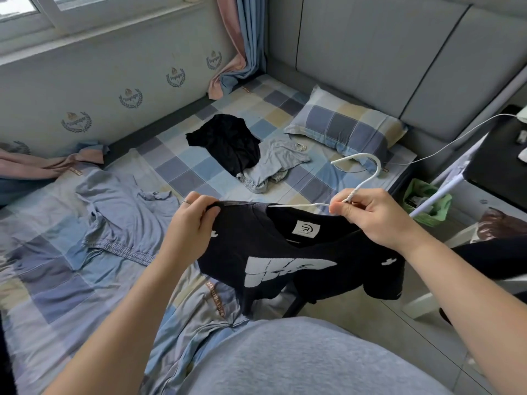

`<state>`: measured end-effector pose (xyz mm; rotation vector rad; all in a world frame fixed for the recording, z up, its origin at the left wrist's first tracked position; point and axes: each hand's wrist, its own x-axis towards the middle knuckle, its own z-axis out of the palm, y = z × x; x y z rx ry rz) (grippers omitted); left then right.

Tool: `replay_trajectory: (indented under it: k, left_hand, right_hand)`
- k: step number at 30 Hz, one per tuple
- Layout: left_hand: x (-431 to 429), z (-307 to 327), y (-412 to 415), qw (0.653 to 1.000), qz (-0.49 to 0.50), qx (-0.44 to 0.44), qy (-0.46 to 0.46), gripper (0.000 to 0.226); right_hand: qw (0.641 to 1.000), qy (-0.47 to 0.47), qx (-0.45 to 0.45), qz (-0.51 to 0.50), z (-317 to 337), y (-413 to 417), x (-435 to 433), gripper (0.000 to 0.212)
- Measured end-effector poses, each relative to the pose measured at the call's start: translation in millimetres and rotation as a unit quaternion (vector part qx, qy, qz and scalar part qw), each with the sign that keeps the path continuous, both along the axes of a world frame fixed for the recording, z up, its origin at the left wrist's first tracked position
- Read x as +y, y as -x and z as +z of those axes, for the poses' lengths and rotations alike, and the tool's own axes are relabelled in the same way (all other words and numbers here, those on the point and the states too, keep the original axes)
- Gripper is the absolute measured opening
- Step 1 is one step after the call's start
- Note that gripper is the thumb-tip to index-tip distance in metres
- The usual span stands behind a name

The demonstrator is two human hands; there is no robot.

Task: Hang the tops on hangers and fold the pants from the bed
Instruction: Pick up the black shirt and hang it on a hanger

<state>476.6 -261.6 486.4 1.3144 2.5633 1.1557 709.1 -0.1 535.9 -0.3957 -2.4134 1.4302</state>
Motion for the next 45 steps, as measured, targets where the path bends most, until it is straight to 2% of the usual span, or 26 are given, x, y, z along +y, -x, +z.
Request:
replay_trajectory:
  k: [3, 6, 9, 13, 15, 19, 22, 24, 25, 27, 30, 32, 38, 41, 42, 45]
  left_hand:
    - [0, 8, -2, 0.998, -0.048, -0.025, 0.020, 0.024]
    - [4, 15, -6, 0.992, -0.096, -0.061, 0.055, 0.021]
    - [10, 18, -13, 0.986, -0.098, -0.120, 0.060, 0.016]
    - [7, 23, -13, 0.969, -0.097, -0.217, 0.067, 0.024]
    - [3, 29, -7, 0.947, -0.108, -0.280, 0.114, 0.017]
    - [1, 34, 1, 0.901, -0.147, -0.347, 0.215, 0.009]
    - [-1, 35, 4, 0.830, -0.174, -0.477, 0.230, 0.004]
    - [-1, 35, 7, 0.800, -0.193, -0.509, 0.253, 0.008]
    - [0, 35, 7, 0.804, -0.196, -0.494, 0.269, 0.008]
    - [4, 35, 6, 0.848, -0.189, -0.419, 0.265, 0.005]
    - [9, 29, -1, 0.934, -0.118, -0.281, 0.185, 0.017]
    - [11, 24, -10, 0.962, -0.080, -0.225, 0.135, 0.024]
    - [14, 14, -36, 0.990, -0.086, -0.080, 0.080, 0.019]
    - [16, 12, -45, 0.994, -0.055, -0.088, 0.022, 0.028]
    - [17, 12, -46, 0.994, -0.039, -0.098, -0.005, 0.032]
    - [12, 16, -35, 0.992, -0.007, -0.112, -0.052, 0.046]
  right_hand:
    - [1.000, 0.003, 0.013, -0.002, -1, 0, -3, 0.012]
    - [1.000, -0.008, 0.026, -0.001, -1, 2, -8, 0.012]
    - [0.999, -0.034, 0.039, 0.009, 0, 5, -12, 0.010]
    - [0.996, -0.083, 0.025, 0.028, 0, 4, -11, 0.012]
    - [0.995, -0.091, 0.024, 0.033, -1, 2, -11, 0.012]
    - [0.990, -0.124, 0.044, 0.051, -3, -1, -16, 0.017]
    - [0.986, -0.146, 0.047, 0.064, -4, -1, -18, 0.017]
    - [0.984, -0.158, 0.042, 0.069, -6, -1, -20, 0.015]
    - [0.984, -0.161, 0.042, 0.070, -7, -1, -21, 0.015]
    - [0.984, -0.159, 0.044, 0.065, -10, -2, -21, 0.015]
    - [0.986, -0.151, 0.045, 0.045, -13, -3, -20, 0.018]
    - [0.988, -0.142, 0.050, 0.024, -14, -3, -22, 0.021]
    - [0.989, -0.132, 0.065, -0.023, -16, 9, -35, 0.023]
    - [0.991, -0.110, 0.053, -0.052, -17, 11, -29, 0.022]
    - [0.991, -0.120, 0.034, -0.055, -19, 9, -25, 0.022]
    - [0.985, -0.127, -0.113, -0.039, -31, -7, -4, 0.053]
